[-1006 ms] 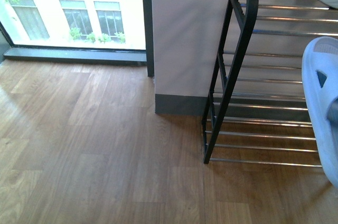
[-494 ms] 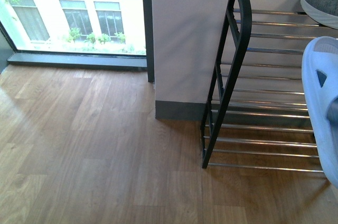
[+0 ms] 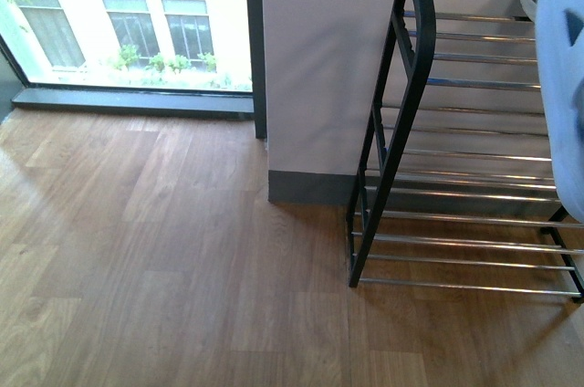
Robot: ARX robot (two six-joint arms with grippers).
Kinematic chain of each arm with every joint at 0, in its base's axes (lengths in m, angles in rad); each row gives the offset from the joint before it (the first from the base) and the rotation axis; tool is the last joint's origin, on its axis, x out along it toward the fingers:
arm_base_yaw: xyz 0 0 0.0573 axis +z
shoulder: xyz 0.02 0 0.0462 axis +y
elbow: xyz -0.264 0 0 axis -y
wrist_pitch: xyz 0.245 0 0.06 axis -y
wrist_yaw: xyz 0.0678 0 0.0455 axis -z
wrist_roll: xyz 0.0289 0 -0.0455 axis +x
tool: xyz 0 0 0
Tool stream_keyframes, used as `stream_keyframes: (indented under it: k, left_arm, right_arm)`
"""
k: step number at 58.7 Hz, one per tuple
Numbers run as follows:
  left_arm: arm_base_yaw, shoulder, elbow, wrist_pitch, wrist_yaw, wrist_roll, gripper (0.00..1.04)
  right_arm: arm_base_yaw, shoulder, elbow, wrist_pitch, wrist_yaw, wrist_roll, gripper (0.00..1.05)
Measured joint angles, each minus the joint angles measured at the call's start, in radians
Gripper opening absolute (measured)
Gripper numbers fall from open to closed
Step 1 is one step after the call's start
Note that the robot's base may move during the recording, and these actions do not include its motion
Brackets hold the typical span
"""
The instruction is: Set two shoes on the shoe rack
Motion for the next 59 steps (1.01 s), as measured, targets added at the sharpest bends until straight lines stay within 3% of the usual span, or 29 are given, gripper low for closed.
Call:
stream_keyframes:
  k: [7,20,59]
  left_arm:
    - [0.000,0.000,0.000,0.000,0.000,0.000,0.02]
    - [0.000,0.000,0.000,0.000,0.000,0.000,0.02]
    - [0.000,0.000,0.000,0.000,0.000,0.000,0.02]
  right_arm:
    - [0.005,0.016,0.124,-0.142,-0.022,-0.089,0.01]
    - [0.000,0.097,0.342,-0.347,-0.091,-0.124,0.01]
    - [-0.021,0.369,0.871,-0.816,-0.073,-0.134,0.01]
